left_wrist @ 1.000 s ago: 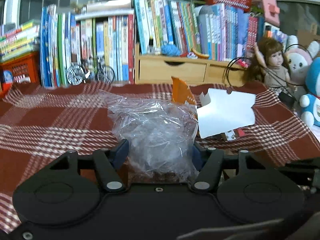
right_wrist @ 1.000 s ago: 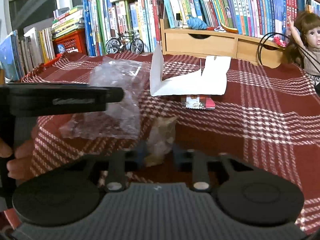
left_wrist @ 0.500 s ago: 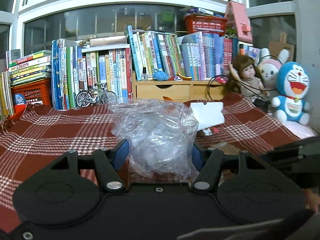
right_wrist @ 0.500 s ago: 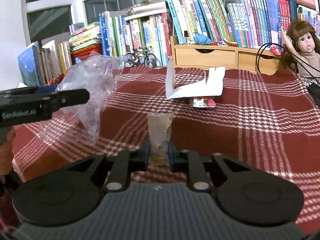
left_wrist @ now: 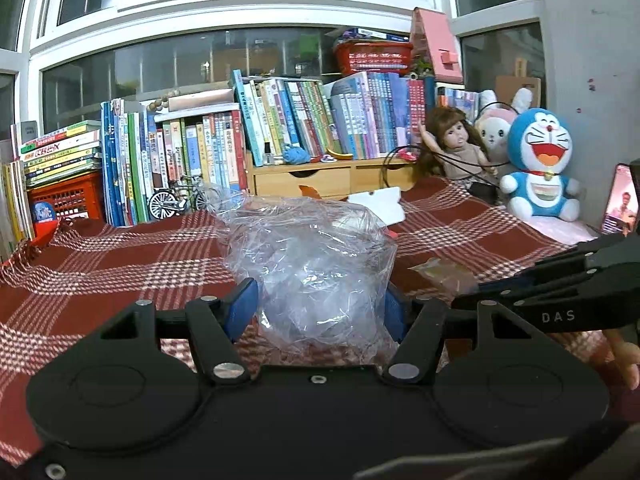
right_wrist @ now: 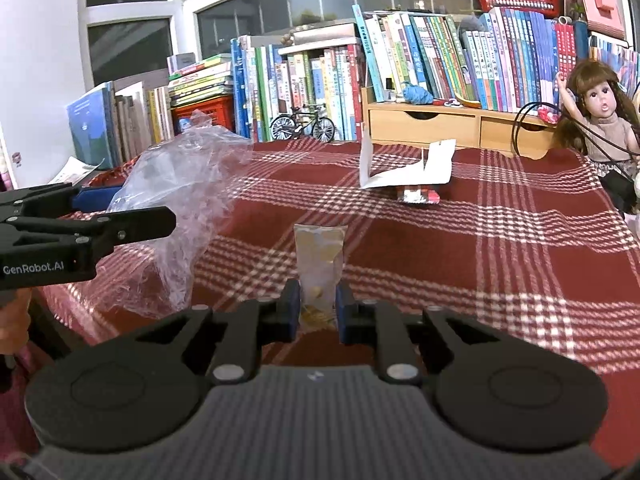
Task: Collect trash
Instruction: 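Grasp the clear plastic bag with the left tool while the right tool grasps the small clear cup, then lower the plastic bag and clear cup into the trash bag and open both tools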
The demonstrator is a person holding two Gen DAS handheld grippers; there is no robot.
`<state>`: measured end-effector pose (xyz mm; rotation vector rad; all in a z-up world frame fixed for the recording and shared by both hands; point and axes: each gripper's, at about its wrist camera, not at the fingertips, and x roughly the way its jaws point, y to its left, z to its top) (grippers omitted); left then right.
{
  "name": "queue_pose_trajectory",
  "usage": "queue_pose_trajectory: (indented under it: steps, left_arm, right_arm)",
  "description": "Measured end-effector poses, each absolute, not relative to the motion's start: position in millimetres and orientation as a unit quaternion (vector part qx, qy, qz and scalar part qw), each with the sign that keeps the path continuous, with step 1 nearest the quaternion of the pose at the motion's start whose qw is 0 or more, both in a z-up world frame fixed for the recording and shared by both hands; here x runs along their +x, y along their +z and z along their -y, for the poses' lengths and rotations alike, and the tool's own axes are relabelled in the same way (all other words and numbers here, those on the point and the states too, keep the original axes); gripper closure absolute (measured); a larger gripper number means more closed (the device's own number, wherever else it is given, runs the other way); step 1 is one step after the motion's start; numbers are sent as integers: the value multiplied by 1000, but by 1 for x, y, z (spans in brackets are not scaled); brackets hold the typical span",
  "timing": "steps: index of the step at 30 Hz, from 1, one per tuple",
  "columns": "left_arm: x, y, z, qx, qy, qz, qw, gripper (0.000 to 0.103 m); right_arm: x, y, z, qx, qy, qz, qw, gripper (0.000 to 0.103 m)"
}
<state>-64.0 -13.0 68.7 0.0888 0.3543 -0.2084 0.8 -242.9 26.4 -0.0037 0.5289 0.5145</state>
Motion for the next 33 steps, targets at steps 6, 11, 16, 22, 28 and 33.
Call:
queue_pose_trajectory:
  steps: [6, 11, 16, 22, 28, 33]
  left_arm:
    - [-98, 63, 16, 51, -119, -178, 975, 41]
    - [-131, 51, 12, 43, -135, -202, 969, 41]
    - [-163, 41, 8, 52, -159, -225, 960, 41]
    - [-191, 20, 9, 43, -195, -294, 935, 41]
    - [-201, -14, 17, 61, -195, -359, 911, 41]
    - [-190, -46, 24, 54, -196, -412, 888, 42]
  right_arm:
    - [-32, 22, 244, -1, 261, -259, 930, 80]
    - [-62, 12, 245, -14, 270, -271, 924, 80]
    - [-86, 3, 246, -9, 282, -295, 913, 80]
    - [-110, -14, 242, -10, 297, -327, 897, 80]
    - [-120, -47, 235, -28, 298, -378, 876, 79]
    - [-116, -78, 232, -30, 288, -418, 861, 79]
